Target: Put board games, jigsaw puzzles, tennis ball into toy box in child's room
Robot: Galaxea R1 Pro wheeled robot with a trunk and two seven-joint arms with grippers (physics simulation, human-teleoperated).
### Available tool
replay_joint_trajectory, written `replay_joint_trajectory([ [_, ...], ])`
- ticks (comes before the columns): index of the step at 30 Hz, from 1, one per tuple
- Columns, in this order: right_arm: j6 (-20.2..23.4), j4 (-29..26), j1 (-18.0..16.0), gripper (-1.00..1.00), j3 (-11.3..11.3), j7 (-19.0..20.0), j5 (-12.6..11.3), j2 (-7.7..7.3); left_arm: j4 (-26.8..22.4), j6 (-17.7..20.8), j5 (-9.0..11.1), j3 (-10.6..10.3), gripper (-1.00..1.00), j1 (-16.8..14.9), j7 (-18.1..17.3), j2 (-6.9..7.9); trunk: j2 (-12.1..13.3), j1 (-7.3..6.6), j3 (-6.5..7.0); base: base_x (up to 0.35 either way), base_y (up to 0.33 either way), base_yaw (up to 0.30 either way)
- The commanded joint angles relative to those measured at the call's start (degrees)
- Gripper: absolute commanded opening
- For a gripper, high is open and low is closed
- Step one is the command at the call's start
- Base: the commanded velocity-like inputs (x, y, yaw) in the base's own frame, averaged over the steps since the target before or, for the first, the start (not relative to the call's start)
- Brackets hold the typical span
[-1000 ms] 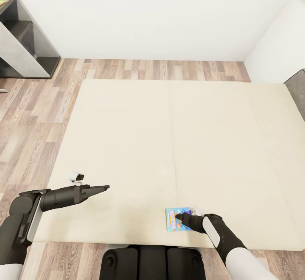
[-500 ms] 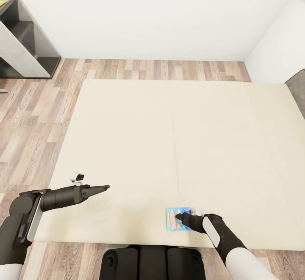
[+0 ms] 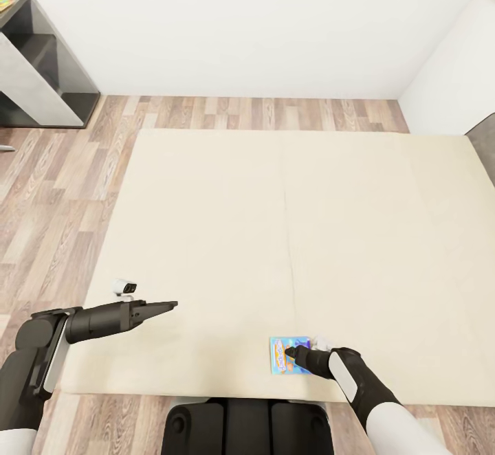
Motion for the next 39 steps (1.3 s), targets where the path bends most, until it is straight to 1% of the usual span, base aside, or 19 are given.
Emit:
replay_joint_trajectory([
  [1, 0.36, -0.08, 0.0, 1.0, -0.38, 0.16, 0.01, 0.06, 0.0, 0.61, -0.04, 0.0, 1.0, -0.02, -0.24, 0.02, -0.09, 0.03, -0.06, 0.0, 0.095, 0.0],
  [39, 0.36, -0.17, 0.0, 1.0, -0.38, 0.16, 0.01, 0.06, 0.0, 0.69, -0.03, 0.02, 1.0, -0.02, -0.24, 0.02, -0.09, 0.03, -0.06, 0.0, 0.05, 0.0],
])
